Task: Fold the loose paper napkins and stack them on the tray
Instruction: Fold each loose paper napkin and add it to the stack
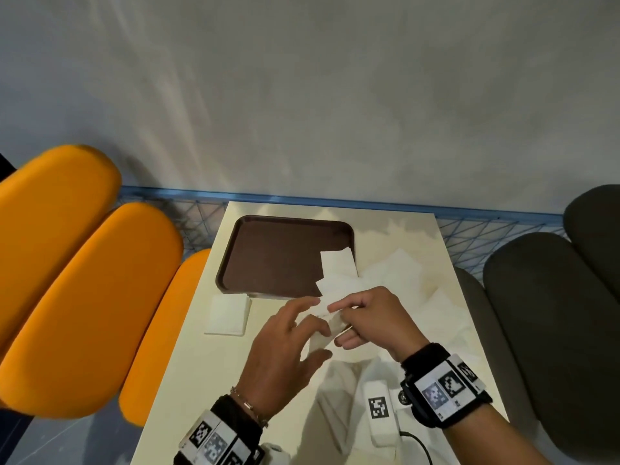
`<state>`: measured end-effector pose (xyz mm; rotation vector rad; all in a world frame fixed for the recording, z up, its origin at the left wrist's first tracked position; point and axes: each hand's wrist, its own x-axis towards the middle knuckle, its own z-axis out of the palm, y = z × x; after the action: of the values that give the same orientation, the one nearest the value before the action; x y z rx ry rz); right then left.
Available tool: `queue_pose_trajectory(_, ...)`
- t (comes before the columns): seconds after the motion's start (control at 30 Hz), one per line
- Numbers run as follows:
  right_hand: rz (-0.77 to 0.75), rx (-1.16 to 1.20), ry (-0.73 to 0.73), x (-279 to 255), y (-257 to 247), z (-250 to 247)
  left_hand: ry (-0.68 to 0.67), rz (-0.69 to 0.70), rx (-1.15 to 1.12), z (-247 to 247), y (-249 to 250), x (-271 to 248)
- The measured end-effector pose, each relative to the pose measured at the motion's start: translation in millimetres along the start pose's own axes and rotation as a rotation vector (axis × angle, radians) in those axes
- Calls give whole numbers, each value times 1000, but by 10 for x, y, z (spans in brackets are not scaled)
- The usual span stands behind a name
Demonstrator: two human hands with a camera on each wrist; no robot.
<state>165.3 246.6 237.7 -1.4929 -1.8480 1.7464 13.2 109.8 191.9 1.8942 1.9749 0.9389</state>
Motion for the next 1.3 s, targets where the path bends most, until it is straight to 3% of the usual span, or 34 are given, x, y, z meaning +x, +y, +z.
queue_pose_trajectory(0.37, 86, -81, -55, -73, -42, 71, 0, -86, -20, -66, -207, -44)
queue_pose_trajectory(0.6, 90, -93, -61, -63, -25, 114, -8, -52, -68, -70, -299, 18)
queue_pose_trajectory(0.83, 100, -99, -97, -55, 22, 56, -43, -154, -242, -15, -417, 74)
queue_pose_trajectory(0.97, -145, -198, -7, -82, 36, -77, -14, -278, -443, -93, -390, 66)
queue_pose_trajectory(1.1, -340, -159, -138, -183, -67, -128, -51, -380, -668, -269, -290, 101)
queue_pose_trajectory(1.17, -396, -197, -165, -187, -70, -123, -67, -393, -718, -341, -240, 126)
queue_pose_trajectory(1.3, -390, -131, -70, -116, -51, -83, -13, -422, -755, -409, -177, 163)
